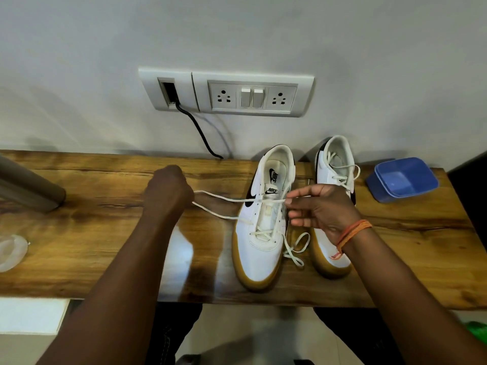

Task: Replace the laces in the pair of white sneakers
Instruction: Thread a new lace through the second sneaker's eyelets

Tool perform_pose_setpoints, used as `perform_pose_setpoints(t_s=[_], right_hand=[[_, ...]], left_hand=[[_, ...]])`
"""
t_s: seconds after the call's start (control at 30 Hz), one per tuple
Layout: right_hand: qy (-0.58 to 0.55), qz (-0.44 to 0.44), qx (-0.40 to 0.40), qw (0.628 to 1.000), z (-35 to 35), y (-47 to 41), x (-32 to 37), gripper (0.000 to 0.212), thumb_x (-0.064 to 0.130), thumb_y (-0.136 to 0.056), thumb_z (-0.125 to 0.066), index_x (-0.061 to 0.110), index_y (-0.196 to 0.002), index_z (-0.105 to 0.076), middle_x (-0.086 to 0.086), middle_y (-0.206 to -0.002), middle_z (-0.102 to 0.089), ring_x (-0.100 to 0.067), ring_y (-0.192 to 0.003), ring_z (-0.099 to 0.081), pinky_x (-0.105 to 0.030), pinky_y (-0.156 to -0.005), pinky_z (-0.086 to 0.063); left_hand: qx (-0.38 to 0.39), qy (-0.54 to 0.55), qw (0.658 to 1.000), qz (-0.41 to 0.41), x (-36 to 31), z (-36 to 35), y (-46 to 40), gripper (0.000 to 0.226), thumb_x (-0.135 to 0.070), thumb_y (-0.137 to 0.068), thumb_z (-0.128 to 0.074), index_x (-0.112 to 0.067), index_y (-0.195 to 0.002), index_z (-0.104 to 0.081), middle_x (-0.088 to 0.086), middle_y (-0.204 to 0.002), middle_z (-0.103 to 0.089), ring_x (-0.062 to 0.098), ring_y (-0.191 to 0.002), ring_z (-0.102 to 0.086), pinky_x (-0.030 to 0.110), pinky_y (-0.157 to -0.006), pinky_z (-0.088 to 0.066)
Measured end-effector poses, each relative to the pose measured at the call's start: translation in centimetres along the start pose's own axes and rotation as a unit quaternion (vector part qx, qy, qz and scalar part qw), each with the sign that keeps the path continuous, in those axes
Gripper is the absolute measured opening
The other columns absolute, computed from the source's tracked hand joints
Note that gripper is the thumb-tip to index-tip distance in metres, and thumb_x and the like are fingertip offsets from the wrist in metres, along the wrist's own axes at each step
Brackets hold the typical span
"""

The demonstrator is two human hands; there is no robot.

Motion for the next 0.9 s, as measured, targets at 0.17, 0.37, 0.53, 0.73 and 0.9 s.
perform_pose_setpoints(t_s=[0.17, 0.37, 0.53, 0.73, 0.9], right_hand=[[-0.013, -0.001, 0.04, 0.999, -1.1, 0.0, -0.3, 0.009, -0.003, -0.086, -0.067, 0.001, -0.093, -0.071, -0.015, -0.079, -0.072, -0.017, -0.061, -0.066, -0.03, -0.061, -0.061], [-0.06, -0.005, 0.077, 0.995, -1.6, 0.2, 0.0, 0.013, -0.002, -0.085, -0.066, -0.002, -0.097, -0.072, -0.02, -0.084, -0.071, -0.019, -0.065, -0.065, -0.03, -0.062, -0.061], [-0.051, -0.006, 0.066, 0.996, -1.4, 0.3, -0.1, 0.008, -0.004, -0.084, -0.068, 0.0, -0.09, -0.072, -0.016, -0.075, -0.069, -0.017, -0.059, -0.064, -0.029, -0.058, -0.06], [0.006, 0.016, 0.027, 1.0, -0.6, -0.1, -0.3, 0.009, -0.002, -0.08, -0.074, -0.002, -0.089, -0.071, -0.014, -0.07, -0.069, -0.017, -0.055, -0.064, -0.029, -0.056, -0.06], [0.021, 0.037, 0.057, 0.997, -1.0, -0.2, -0.1, 0.01, -0.001, -0.081, -0.073, -0.001, -0.091, -0.071, -0.014, -0.073, -0.071, -0.018, -0.061, -0.068, -0.03, -0.061, -0.061]], left_hand=[[0.076, 0.143, 0.966, -0.202, -7.3, -1.2, 2.2, 0.03, -0.007, -0.08, -0.077, -0.013, -0.107, -0.069, 0.002, -0.1, -0.069, 0.002, -0.075, -0.064, 0.023, -0.07, -0.05], [0.241, 0.309, 0.878, -0.276, -12.5, -3.8, 6.4, 0.018, -0.004, -0.085, -0.073, -0.008, -0.102, -0.07, 0.013, -0.091, -0.073, 0.014, -0.056, -0.065, 0.02, -0.049, -0.049], [0.253, 0.335, 0.873, -0.249, -12.1, -4.3, 6.1, 0.016, -0.001, -0.084, -0.073, -0.003, -0.1, -0.073, 0.015, -0.08, -0.073, 0.015, -0.06, -0.065, 0.024, -0.056, -0.053], [0.236, 0.286, 0.899, -0.234, -11.4, -4.7, 5.7, 0.01, -0.006, -0.085, -0.073, -0.007, -0.095, -0.076, 0.01, -0.077, -0.073, 0.011, -0.059, -0.065, 0.021, -0.056, -0.054], [0.209, 0.256, 0.9, -0.285, -12.0, -4.6, 6.1, 0.008, -0.017, -0.085, -0.075, -0.011, -0.091, -0.077, 0.002, -0.079, -0.074, 0.003, -0.065, -0.058, 0.016, -0.06, -0.045]])
Point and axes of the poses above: each hand's wrist, its own y-axis away from the middle knuckle, its own z-axis out of the back of the hand, x = y × z, the point moved 7 cm from there along -y, towards the middle knuckle
